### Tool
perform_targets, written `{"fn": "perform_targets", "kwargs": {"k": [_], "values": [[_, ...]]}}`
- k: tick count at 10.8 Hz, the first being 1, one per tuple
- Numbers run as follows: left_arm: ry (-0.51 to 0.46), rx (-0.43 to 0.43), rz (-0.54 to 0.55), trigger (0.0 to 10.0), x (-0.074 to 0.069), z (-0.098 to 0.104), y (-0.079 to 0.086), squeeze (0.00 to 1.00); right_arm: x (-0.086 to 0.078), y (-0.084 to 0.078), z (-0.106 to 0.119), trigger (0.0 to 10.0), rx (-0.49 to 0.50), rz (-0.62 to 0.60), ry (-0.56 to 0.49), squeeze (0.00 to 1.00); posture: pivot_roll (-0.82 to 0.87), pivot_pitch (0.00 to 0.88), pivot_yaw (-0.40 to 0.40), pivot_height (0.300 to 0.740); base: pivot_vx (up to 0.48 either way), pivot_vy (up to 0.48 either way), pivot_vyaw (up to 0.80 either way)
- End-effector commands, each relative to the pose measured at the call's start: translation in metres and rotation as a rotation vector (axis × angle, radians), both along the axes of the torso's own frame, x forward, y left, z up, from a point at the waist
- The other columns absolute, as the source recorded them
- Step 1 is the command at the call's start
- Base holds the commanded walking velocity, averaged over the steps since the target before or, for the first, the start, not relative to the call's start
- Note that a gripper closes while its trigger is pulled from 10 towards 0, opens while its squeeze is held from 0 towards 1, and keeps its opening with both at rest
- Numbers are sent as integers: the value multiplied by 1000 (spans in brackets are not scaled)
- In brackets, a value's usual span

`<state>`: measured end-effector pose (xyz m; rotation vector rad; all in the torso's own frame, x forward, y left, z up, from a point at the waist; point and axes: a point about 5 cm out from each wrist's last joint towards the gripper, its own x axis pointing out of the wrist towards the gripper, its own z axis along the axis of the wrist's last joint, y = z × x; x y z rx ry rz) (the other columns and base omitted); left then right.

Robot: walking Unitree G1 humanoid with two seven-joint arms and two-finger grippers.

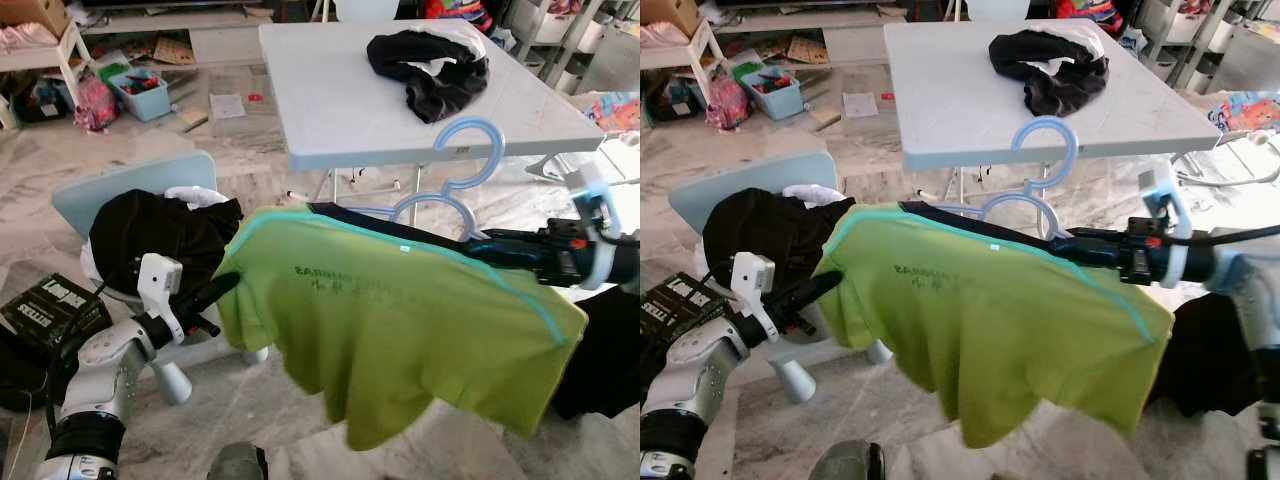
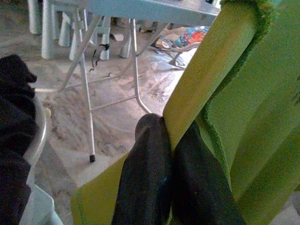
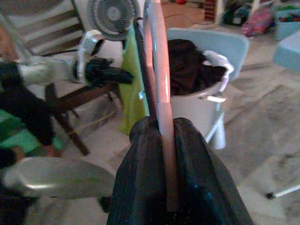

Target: Hang hanger

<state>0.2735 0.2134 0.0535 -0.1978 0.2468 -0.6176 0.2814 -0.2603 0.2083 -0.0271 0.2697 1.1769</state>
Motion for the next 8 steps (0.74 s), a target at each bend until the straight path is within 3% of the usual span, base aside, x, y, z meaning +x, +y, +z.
{"fn": "perform_targets", "kwargs": {"k": [1,5,6,7,8], "values": [[134,42,92,0,-18,-25,16,0,6,-17,34,10000,72,-118,-196,0,-106,0,-42,740,0,0,0],[135,119,180,0,-12,-27,22,0,26,-26,37,10000,80,-371,-334,0,-102,0,-41,740,0,0,0],[90,146,250,0,0,-16,24,0,30,-17,33,10000,74,-420,-373,0,-99,0,-40,740,0,0,0],[51,210,387,0,15,-6,30,0,34,-5,26,10000,97,-467,-394,0,-97,0,-36,740,0,0,0],[5,220,413,0,26,6,29,0,30,10,10,10000,63,-411,-372,0,-97,0,-29,740,0,0,0]]}}
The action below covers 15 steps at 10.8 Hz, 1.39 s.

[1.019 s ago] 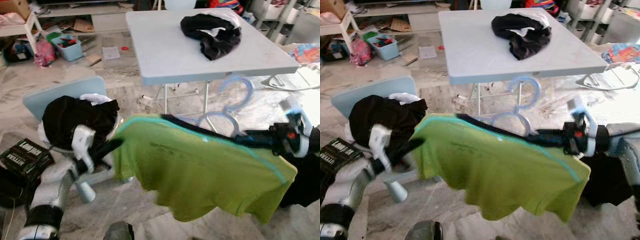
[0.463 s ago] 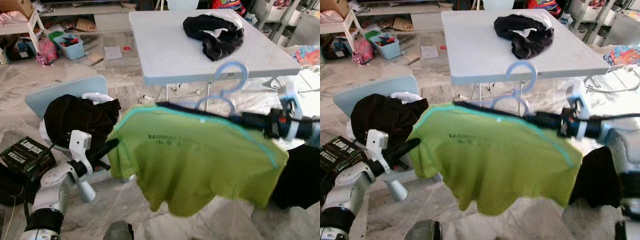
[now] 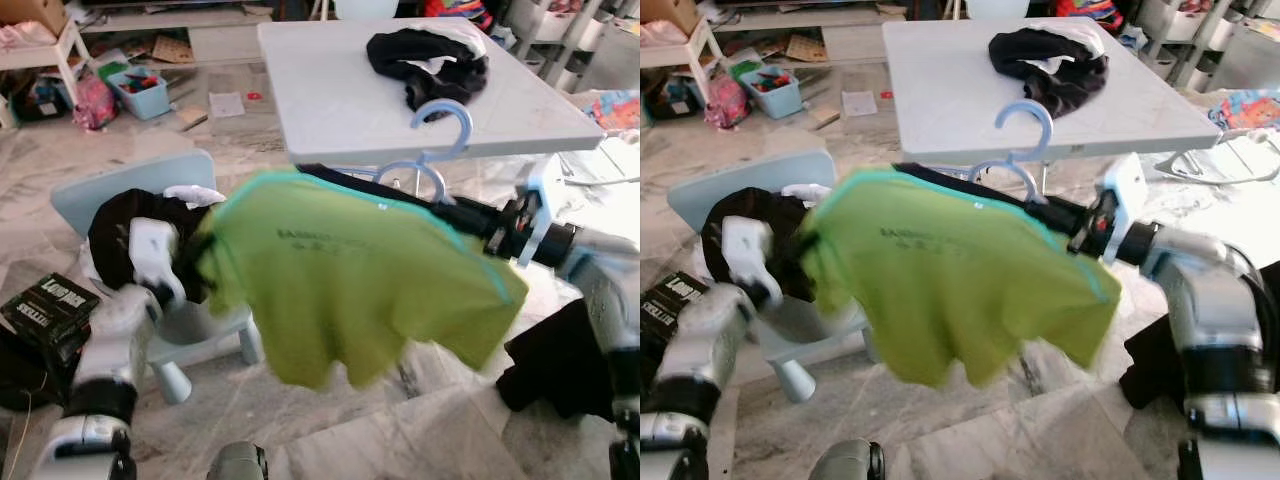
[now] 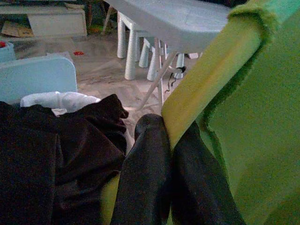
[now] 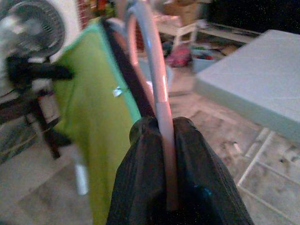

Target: Hang hanger

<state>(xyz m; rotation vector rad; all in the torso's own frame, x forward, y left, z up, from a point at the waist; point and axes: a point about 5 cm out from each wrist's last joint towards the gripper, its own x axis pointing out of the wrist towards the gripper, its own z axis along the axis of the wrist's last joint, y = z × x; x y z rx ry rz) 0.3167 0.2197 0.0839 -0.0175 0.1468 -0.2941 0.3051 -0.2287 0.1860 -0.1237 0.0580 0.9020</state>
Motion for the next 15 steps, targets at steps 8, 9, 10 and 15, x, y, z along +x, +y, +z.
{"fn": "perform_targets", "kwargs": {"k": [8,9,10,15], "values": [[82,562,-14,10000,2,-19,17,1000,-1,1,-9,10000,-317,76,-177,0,-109,0,-2,740,0,0,0],[56,615,-59,10000,-1,-20,16,1000,0,2,-15,10000,-351,77,-172,0,-105,0,-5,740,0,0,0],[25,561,-183,10000,-6,-19,3,1000,0,2,-26,10000,-424,89,-187,0,-98,0,-6,740,0,0,0],[-232,568,-602,10000,-23,16,-44,1000,-6,4,-38,10000,-516,256,-184,0,-89,0,-9,740,0,0,0]]}}
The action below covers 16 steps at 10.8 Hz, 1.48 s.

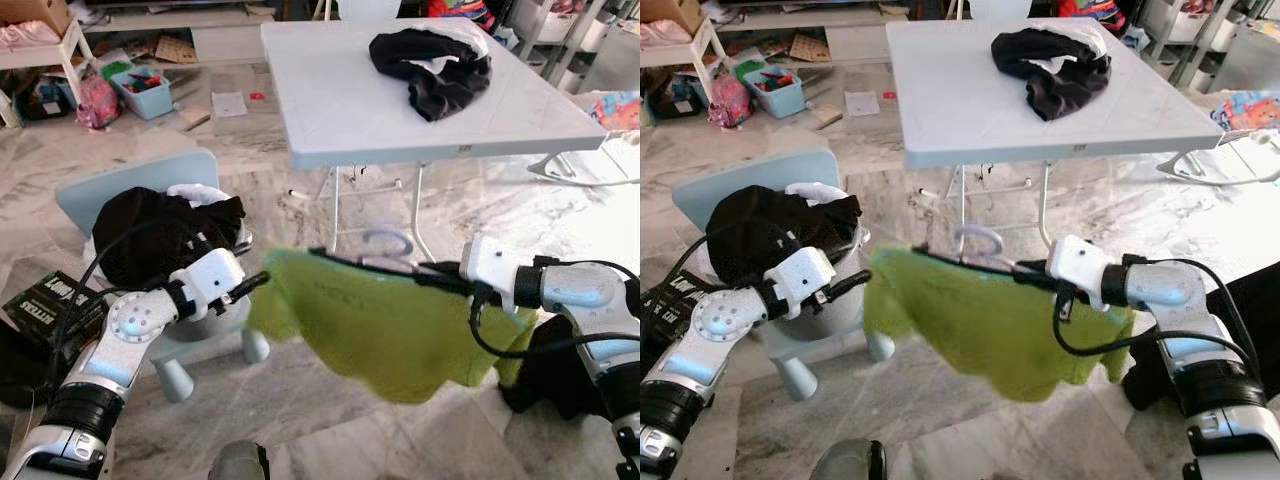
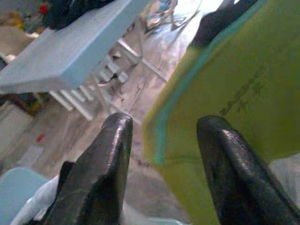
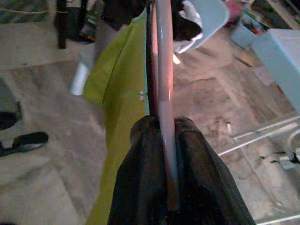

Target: Hang hanger

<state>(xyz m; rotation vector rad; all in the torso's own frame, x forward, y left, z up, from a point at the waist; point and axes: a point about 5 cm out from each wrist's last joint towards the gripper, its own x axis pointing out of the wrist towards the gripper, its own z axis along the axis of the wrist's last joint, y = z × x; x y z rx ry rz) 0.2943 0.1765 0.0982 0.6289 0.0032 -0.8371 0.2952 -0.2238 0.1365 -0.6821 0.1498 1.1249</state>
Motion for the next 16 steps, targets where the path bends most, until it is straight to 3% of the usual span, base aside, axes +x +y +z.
{"fn": "perform_targets", "kwargs": {"k": [1,5,6,8,9,10,12,13,15,16], "values": [[-5,0,-35,10000,0,2,-6,1000,3,2,13,10000,-14,56,-40,0,-93,0,-8,740,0,0,0],[49,-28,-76,10000,8,1,-21,1000,0,17,16,10000,26,174,20,0,-97,0,-12,740,0,0,0],[75,-42,-65,10000,9,2,-19,0,-6,11,20,10000,50,195,67,0,-97,0,-12,740,0,0,0],[318,-231,-115,10000,3,3,-23,0,-13,-2,36,10000,142,196,161,0,-100,0,-10,740,0,0,0],[353,-259,-140,10000,2,3,-26,0,-13,-3,39,10000,153,192,162,0,-105,0,-8,740,0,0,0],[355,-270,-158,0,2,3,-27,0,-15,-1,39,10000,161,205,185,0,-108,0,-7,740,0,0,0],[426,-270,-243,0,-7,9,-34,0,-21,4,36,10000,151,238,232,0,-105,0,-9,740,0,0,0],[418,-239,-265,10000,-7,11,-37,0,-18,7,34,10000,114,243,206,0,-100,0,-8,740,0,0,0],[402,-200,-290,10000,-6,13,-41,0,-11,12,34,10000,97,234,164,0,-99,0,-7,740,0,0,0],[411,-186,-300,10000,-7,14,-42,1000,-10,14,35,10000,100,231,161,0,-97,0,-6,740,0,0,0]]}}
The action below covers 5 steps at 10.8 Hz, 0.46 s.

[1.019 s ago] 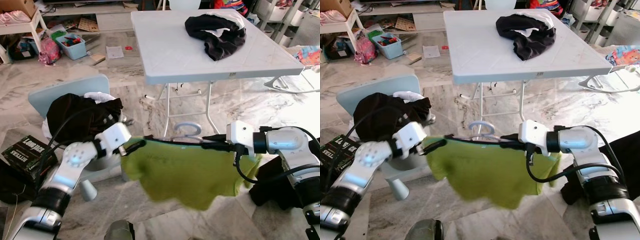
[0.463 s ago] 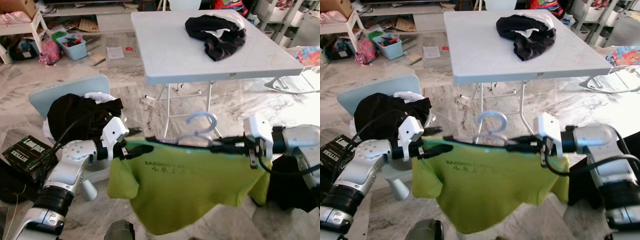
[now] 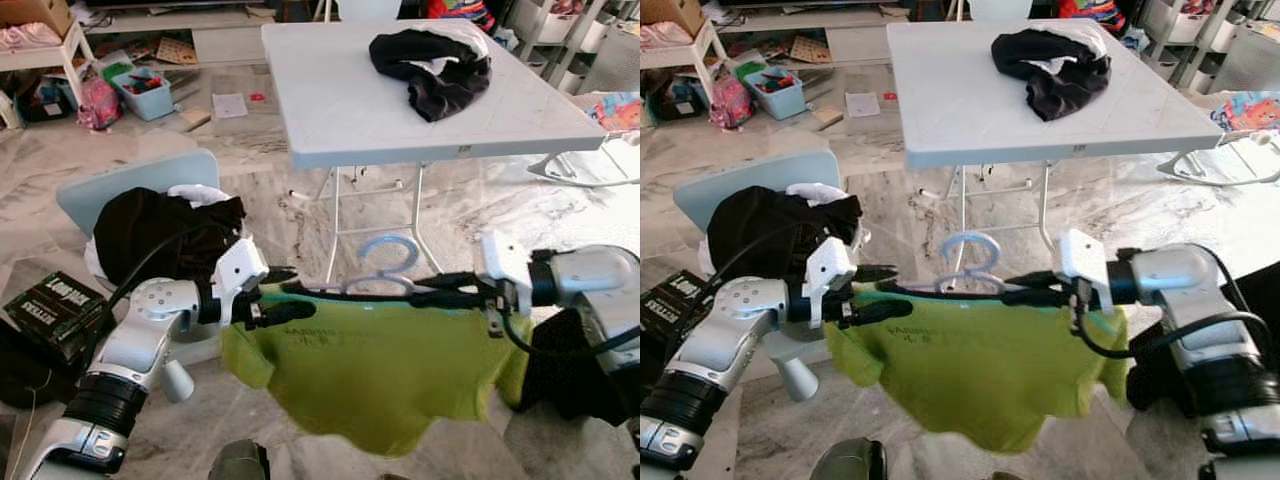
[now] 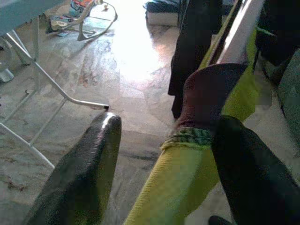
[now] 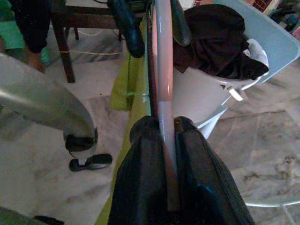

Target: Hang hanger

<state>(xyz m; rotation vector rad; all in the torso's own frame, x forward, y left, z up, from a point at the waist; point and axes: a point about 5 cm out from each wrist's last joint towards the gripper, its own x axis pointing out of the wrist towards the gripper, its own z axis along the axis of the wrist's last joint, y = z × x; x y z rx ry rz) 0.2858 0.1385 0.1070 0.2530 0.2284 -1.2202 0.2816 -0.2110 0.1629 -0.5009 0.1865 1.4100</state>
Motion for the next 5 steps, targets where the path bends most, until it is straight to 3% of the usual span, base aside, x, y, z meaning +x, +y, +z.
{"fn": "perform_targets", "kwargs": {"k": [1,3,4,5], "values": [[-7,49,-71,10000,-3,2,-4,1000,3,3,7,10000,-6,13,-40,0,-99,0,-4,740,0,0,0],[-42,86,-102,10000,-3,3,-5,1000,2,3,5,10000,-24,24,-40,0,-101,0,-3,740,0,0,0],[-61,105,-124,8902,1,6,-6,0,2,4,4,10000,-29,32,-39,0,-101,0,-2,740,0,0,0],[-51,120,-150,0,2,6,-5,0,2,5,3,10000,-34,37,-42,0,-101,0,-2,740,0,0,0]]}}
